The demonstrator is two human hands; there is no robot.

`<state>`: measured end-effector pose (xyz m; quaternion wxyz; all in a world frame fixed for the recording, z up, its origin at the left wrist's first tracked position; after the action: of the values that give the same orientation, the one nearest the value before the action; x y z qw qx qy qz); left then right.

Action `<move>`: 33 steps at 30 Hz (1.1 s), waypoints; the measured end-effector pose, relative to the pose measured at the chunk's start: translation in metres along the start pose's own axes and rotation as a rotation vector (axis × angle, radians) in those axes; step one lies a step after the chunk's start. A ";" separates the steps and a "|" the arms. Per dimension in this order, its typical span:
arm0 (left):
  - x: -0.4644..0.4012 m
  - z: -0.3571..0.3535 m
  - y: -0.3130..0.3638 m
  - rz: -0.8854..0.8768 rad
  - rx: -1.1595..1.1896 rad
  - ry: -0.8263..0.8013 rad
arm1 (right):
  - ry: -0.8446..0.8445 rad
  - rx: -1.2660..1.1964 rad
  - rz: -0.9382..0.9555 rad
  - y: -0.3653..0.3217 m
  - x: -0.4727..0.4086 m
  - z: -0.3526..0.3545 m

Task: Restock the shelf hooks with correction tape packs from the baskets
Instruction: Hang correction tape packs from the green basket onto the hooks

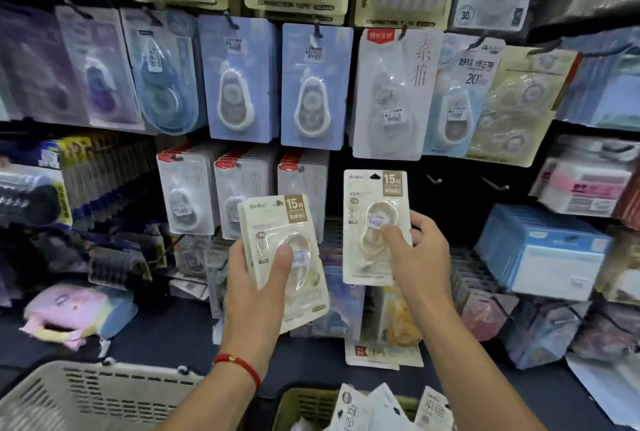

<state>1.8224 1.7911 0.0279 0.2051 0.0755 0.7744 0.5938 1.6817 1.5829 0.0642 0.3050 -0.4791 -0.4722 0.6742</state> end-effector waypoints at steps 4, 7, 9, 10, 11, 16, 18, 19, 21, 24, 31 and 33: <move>0.006 -0.001 0.004 -0.008 -0.001 -0.025 | 0.021 -0.003 0.036 -0.004 -0.004 0.001; 0.008 -0.001 0.007 -0.015 0.000 -0.015 | 0.040 0.007 0.071 -0.009 -0.005 0.002; 0.010 -0.001 0.008 -0.014 0.007 -0.002 | 0.056 0.026 0.097 -0.010 -0.003 0.003; 0.010 -0.001 0.008 -0.013 0.009 0.001 | 0.061 0.029 0.101 -0.011 -0.002 0.003; 0.011 -0.002 0.009 -0.014 0.010 0.001 | 0.064 0.031 0.105 -0.012 0.000 0.003; 0.016 -0.006 0.010 -0.022 0.025 0.004 | 0.014 0.148 0.144 -0.019 -0.006 -0.007; 0.016 -0.009 0.009 -0.020 0.026 0.008 | -0.074 0.252 0.086 -0.014 -0.011 -0.014; 0.016 -0.010 0.009 -0.018 0.034 0.010 | -0.124 0.326 0.045 -0.008 -0.013 -0.017; 0.016 -0.014 0.007 -0.017 0.050 0.007 | -0.165 0.465 -0.005 0.003 -0.011 -0.018; 0.016 -0.021 0.002 -0.008 0.068 -0.006 | -0.183 0.404 -0.045 0.010 0.010 -0.014; 0.017 -0.026 -0.005 0.010 0.086 -0.008 | -0.619 0.073 -0.126 0.003 0.047 -0.035; 0.016 -0.025 -0.006 0.029 0.115 -0.018 | -0.640 0.051 -0.132 0.004 0.049 -0.035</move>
<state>1.7979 1.7727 0.0238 0.1988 0.1038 0.8041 0.5506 1.6973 1.6353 0.0397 0.1960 -0.2034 -0.5570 0.7810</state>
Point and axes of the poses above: each hand's wrist, its own x-axis away from the middle knuckle, its own z-axis out of the back of the hand, y = z × x, the point moved 6 cm from there along -x, towards the middle knuckle, and after that the axes turned 2 degrees about z, right-handed, at the moved point
